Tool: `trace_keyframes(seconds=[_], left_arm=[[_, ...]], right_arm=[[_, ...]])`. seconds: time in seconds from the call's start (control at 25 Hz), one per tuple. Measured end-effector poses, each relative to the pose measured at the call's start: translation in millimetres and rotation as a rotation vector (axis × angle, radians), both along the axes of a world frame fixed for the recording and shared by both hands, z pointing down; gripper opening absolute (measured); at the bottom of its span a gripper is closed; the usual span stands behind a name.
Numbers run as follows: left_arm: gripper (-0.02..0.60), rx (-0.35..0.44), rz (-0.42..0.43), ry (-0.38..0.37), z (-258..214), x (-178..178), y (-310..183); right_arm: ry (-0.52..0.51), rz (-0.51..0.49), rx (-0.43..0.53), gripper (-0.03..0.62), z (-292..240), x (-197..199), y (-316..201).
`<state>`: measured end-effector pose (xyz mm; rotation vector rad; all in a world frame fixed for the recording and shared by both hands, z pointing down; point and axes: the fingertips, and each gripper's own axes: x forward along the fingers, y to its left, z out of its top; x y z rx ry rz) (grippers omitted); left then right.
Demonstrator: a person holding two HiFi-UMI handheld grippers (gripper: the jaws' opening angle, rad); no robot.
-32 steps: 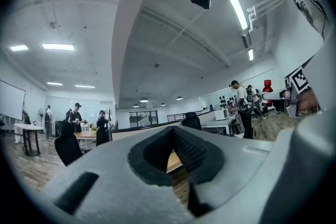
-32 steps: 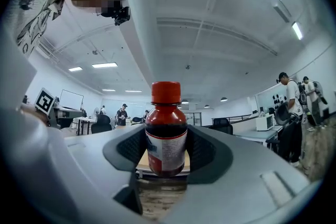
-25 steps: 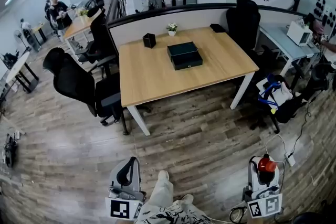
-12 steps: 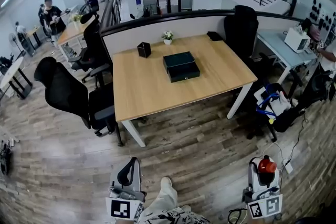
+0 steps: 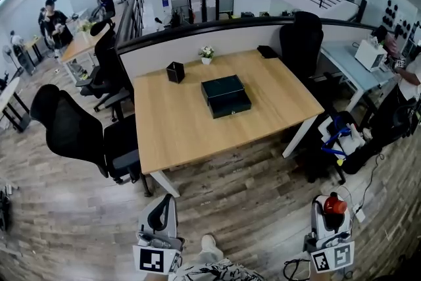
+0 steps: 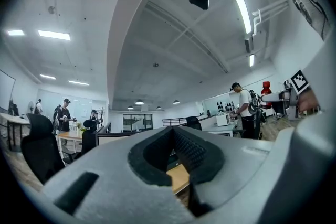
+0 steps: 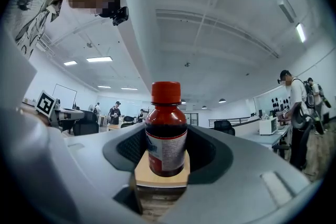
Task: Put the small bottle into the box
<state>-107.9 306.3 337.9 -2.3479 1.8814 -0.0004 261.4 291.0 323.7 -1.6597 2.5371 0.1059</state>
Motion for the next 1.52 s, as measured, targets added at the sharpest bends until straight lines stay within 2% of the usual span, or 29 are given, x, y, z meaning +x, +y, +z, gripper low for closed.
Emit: trace_keyframes(seconds=[0.36,0.72,1.04,1.52], left_arm=[[-0.002,-0.003,0.041,0.007,5.6,-45.5,-59.2],[-0.002,-0.028,0.059,-0.01,18.3,-69.2,-100.4],[-0.002,-0.047,0.041,-0.022,25.2,-67.5,-158.0],[-0.002,-0.03,-0.021,-0.014,10.6,-34.5,-289.2]], right_arm=[[0.009,0.04,0.002,0.235,0.1,-39.7,-49.4],[0.019,0.031,-0.027,0.235,12.7,-68.2,-90.8],[-0.001,0.006,-0.039,0.235,26.2,-70.3,-161.7],[-0.019,-0.061,-0.011,0.235,9.7,-44.0,-322.9]])
